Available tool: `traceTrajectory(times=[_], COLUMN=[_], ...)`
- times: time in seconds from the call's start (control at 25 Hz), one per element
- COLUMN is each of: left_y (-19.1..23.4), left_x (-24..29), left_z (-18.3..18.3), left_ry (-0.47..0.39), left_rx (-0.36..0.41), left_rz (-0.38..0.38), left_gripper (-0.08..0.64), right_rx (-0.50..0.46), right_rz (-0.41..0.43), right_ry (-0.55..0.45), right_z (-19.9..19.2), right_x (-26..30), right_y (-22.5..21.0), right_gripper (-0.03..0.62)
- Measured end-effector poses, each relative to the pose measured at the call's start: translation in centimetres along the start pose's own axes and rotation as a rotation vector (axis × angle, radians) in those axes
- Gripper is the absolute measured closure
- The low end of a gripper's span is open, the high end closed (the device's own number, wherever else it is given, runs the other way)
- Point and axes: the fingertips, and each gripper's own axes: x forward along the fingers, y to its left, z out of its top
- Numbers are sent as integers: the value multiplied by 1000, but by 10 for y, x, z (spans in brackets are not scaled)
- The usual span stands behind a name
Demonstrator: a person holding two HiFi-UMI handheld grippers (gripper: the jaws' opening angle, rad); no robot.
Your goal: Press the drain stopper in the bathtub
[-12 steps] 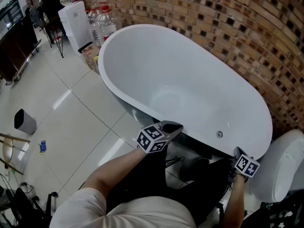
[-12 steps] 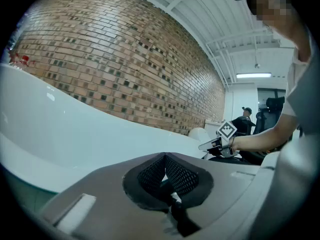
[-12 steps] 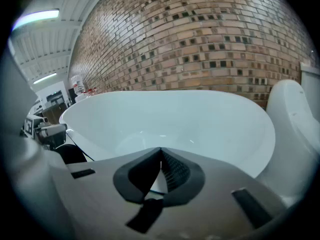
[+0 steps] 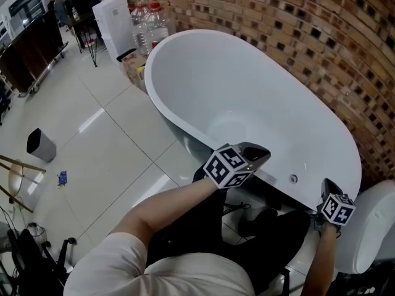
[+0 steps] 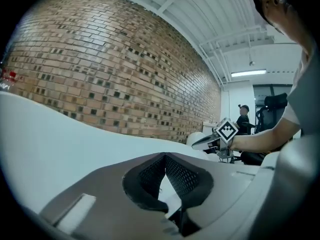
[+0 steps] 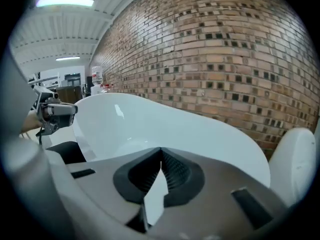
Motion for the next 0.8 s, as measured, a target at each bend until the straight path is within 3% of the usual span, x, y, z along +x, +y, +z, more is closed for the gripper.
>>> traceTrajectory(times=[0.32, 0.8], left_y=[-21, -15], left_x=[34, 77], left_z=[46, 63], left_ry=[10, 57], left_rx=[128, 161], left_rz=[-68, -98], left_gripper=[552, 552], right_rx=[-133, -222], right_rz=[5, 26], right_ry=[-18, 32], right_z=[57, 86], right_x=[12, 69], right_y=[-6, -12], right_gripper=[577, 577])
